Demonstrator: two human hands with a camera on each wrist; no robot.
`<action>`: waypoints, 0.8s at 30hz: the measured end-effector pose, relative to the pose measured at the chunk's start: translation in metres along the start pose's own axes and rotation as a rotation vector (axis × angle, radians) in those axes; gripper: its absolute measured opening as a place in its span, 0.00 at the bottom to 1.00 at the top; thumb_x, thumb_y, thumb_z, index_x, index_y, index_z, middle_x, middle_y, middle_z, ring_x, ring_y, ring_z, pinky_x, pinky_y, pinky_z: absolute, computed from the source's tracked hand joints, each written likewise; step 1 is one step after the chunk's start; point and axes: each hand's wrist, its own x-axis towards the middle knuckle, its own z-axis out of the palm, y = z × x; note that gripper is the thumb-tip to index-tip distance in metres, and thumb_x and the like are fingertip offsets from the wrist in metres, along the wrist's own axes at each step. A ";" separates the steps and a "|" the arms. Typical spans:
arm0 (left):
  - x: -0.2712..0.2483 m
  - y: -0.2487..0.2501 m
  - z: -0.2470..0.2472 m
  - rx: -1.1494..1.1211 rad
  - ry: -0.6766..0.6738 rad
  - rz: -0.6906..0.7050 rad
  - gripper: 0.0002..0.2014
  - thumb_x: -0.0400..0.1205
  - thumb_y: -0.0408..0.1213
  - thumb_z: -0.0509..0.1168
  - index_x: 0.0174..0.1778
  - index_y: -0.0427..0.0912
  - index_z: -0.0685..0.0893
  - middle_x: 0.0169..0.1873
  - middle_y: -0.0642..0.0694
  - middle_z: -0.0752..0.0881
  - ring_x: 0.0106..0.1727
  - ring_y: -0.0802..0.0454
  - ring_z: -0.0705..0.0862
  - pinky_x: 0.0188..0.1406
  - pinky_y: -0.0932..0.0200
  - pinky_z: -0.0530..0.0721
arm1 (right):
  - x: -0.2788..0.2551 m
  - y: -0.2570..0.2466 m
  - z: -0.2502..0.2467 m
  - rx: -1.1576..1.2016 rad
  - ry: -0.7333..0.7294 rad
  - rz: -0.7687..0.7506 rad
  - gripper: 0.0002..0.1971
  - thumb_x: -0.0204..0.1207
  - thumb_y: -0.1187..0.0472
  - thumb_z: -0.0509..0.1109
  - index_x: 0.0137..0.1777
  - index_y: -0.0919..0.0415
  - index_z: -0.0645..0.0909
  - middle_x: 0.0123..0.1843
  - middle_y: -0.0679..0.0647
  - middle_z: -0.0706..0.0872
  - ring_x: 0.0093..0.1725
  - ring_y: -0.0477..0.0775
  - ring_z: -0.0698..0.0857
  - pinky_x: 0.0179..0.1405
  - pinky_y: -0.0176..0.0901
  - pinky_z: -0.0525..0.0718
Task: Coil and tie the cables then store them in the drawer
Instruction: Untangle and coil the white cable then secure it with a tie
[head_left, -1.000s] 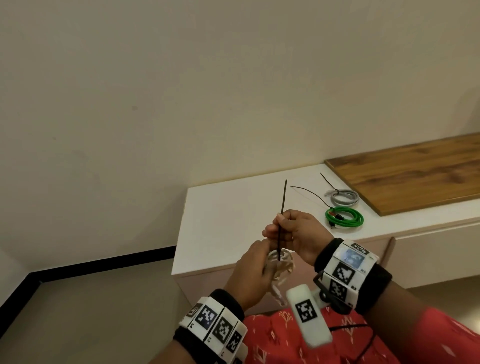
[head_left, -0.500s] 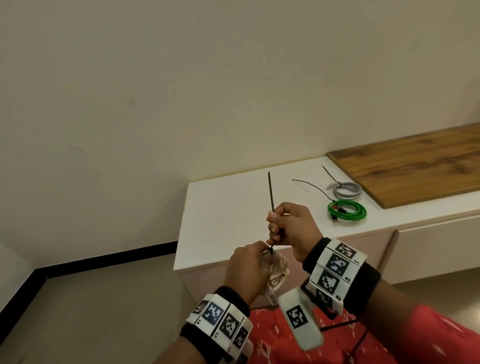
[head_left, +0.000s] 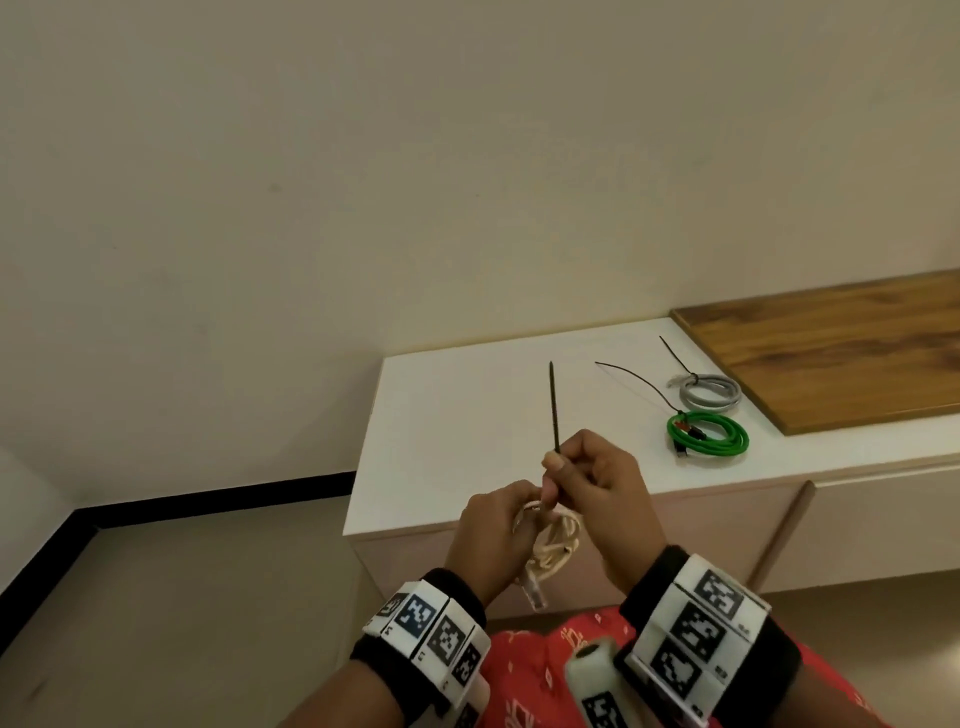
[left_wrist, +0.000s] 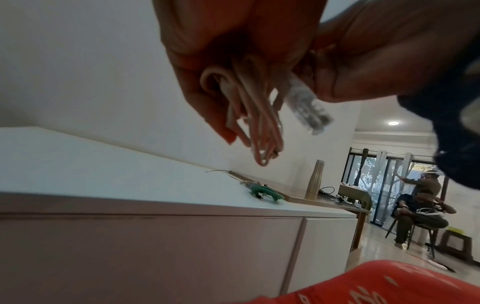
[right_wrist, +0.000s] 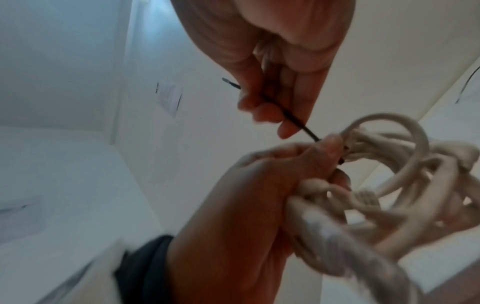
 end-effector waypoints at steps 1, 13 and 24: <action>0.004 -0.001 0.003 -0.056 0.001 -0.011 0.05 0.76 0.43 0.62 0.36 0.48 0.78 0.29 0.49 0.84 0.34 0.51 0.83 0.33 0.62 0.77 | 0.006 -0.001 -0.008 0.026 -0.019 0.012 0.09 0.77 0.71 0.63 0.35 0.65 0.74 0.27 0.59 0.81 0.26 0.49 0.81 0.32 0.39 0.82; 0.087 -0.004 0.036 -0.266 -0.045 -0.044 0.10 0.74 0.37 0.72 0.33 0.51 0.77 0.32 0.49 0.83 0.33 0.51 0.82 0.35 0.60 0.83 | 0.067 0.045 -0.076 -0.197 -0.072 0.314 0.05 0.77 0.68 0.65 0.51 0.66 0.80 0.40 0.63 0.81 0.36 0.53 0.82 0.29 0.37 0.87; 0.149 -0.038 0.065 -0.274 -0.070 -0.277 0.21 0.78 0.45 0.67 0.64 0.42 0.72 0.50 0.47 0.80 0.47 0.51 0.81 0.45 0.63 0.79 | 0.153 0.092 -0.097 -0.456 0.043 0.432 0.09 0.76 0.65 0.67 0.34 0.57 0.79 0.36 0.59 0.84 0.36 0.60 0.83 0.45 0.61 0.88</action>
